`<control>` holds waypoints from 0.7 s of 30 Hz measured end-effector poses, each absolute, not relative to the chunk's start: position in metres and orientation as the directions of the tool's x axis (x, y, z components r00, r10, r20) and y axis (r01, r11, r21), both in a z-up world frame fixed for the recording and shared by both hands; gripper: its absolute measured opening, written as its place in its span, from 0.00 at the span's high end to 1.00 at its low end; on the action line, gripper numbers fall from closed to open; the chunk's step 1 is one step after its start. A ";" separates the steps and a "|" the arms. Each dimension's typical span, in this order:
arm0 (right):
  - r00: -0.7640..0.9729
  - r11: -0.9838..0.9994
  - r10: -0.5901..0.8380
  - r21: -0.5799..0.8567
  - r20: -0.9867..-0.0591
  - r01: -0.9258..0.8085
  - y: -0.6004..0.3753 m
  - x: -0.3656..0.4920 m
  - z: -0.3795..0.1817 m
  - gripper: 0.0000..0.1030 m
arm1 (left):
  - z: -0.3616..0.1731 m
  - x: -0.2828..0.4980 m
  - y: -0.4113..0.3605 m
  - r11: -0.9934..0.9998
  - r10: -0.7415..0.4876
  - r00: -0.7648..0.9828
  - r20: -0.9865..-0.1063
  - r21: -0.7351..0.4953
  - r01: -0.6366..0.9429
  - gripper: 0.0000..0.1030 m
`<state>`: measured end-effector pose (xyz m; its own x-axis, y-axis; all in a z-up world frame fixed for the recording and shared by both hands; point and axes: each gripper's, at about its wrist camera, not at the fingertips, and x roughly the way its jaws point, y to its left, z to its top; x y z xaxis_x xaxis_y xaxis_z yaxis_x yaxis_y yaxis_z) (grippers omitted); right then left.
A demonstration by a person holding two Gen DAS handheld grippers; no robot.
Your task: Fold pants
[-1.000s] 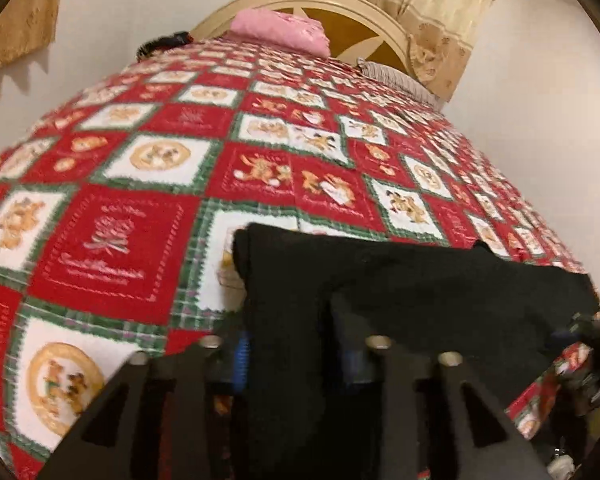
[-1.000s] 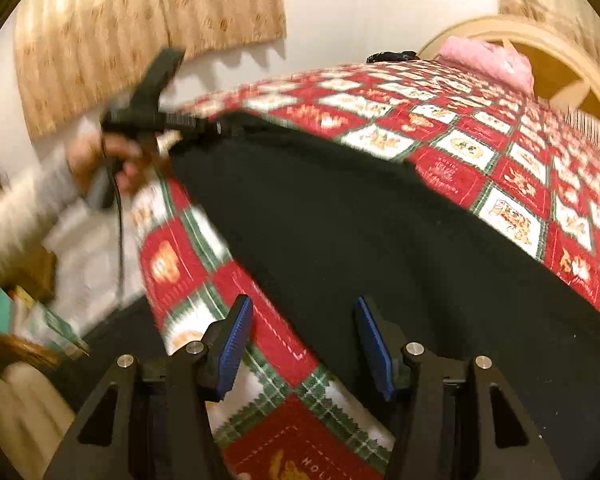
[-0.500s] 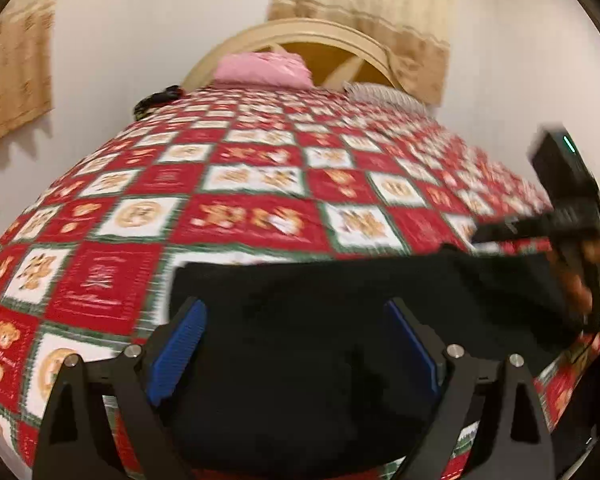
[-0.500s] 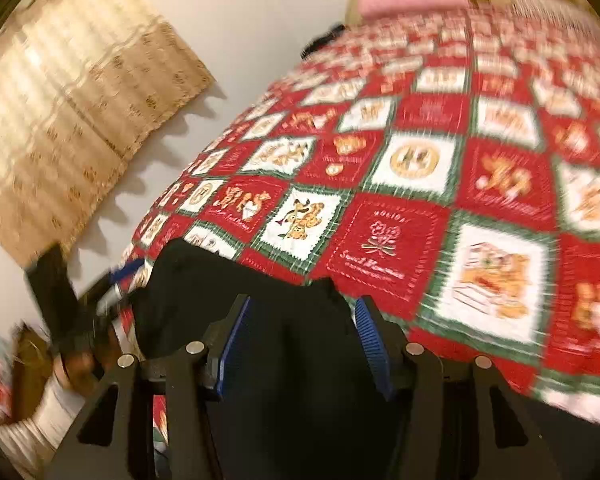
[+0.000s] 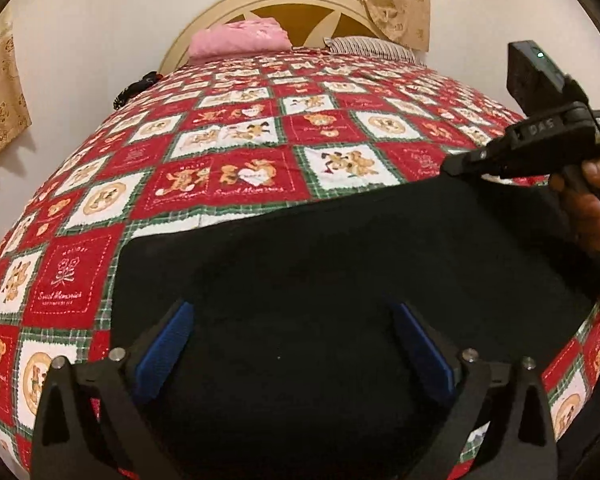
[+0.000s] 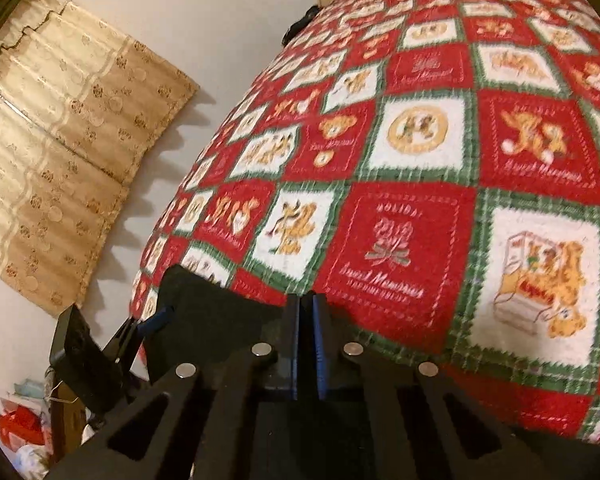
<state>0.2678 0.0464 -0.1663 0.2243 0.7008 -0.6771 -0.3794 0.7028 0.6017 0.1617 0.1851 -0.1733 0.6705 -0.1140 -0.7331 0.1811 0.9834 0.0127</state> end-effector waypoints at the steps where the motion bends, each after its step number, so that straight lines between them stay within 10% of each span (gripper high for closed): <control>1: 0.215 0.716 0.687 0.594 -0.695 -0.368 0.047 0.271 -0.171 0.94 | -0.174 0.162 0.185 0.983 -0.115 0.669 -0.735 0.012 0.183 0.00; 8: 0.209 0.719 0.685 0.602 -0.698 -0.347 0.042 0.278 -0.186 0.91 | -0.174 0.161 0.184 0.984 -0.105 0.666 -0.739 0.022 0.179 0.00; 12: 0.246 0.730 0.676 0.586 -0.695 -0.351 0.029 0.275 -0.173 0.44 | -0.174 0.161 0.183 0.985 -0.091 0.665 -0.742 0.031 0.169 0.00; 21: 0.348 0.813 0.557 0.408 -0.754 -0.416 -0.012 0.237 -0.143 0.42 | -0.166 0.154 0.169 0.991 -0.015 0.666 -0.746 0.079 0.111 0.00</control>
